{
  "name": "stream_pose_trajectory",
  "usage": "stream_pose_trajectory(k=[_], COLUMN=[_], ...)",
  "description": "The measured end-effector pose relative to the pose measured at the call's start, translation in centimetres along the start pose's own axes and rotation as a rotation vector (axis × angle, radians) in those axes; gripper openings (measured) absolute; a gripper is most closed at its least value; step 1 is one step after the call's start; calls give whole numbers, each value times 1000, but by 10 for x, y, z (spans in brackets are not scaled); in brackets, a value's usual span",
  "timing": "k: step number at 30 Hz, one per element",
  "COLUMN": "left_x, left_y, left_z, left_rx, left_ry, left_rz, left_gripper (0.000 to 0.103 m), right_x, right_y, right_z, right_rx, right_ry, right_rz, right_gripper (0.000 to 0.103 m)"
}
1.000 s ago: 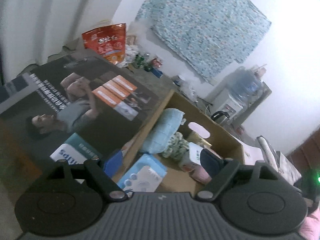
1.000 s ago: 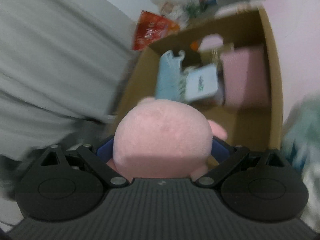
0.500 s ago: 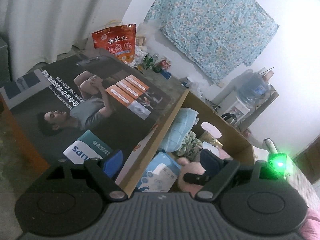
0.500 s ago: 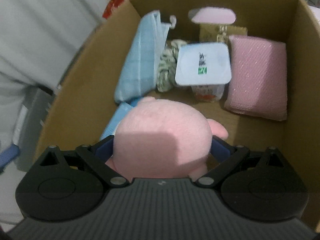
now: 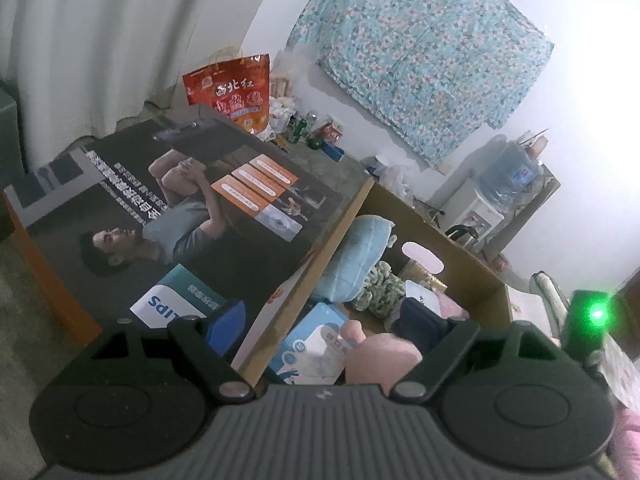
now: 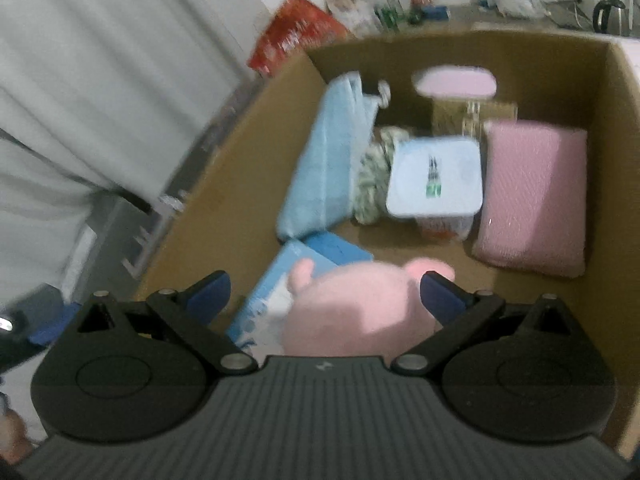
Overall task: Organize soft objects
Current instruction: 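Carry the pink plush into the cardboard box and open the right tool, then move both tools back to the bed toward the blue-white wipe pack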
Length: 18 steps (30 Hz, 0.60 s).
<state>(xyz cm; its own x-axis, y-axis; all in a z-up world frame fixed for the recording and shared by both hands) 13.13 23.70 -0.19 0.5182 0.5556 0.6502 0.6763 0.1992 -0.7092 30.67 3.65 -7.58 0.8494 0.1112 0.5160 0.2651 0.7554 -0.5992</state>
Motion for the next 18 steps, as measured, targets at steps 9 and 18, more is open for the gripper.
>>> stream_pose_trajectory(k=[9, 18], left_x=[-11, -58], left_y=[-33, -67], left_z=[-26, -92], left_rx=[-47, -170], left_ry=[56, 252], left_rz=[-47, -72], left_gripper=[92, 97], right_x=[15, -45], right_y=[-117, -264], right_z=[19, -29], right_rx=[148, 156], right_ry=[-42, -5], right_rz=[-216, -422], right_gripper=[102, 102])
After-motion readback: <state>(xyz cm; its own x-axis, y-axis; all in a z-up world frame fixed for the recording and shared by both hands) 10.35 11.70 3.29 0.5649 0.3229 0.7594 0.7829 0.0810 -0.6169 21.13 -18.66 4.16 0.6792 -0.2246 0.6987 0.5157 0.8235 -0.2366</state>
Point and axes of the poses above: each gripper's, at about its wrist camera, not at the fingertips, and y roughly the way its jaws point, z to its left, x to its top, the point moved 7 cm from there along y, roughly the way its jaws point, and after that the axes turned 13 degrees about x, right-handed, at the moved point
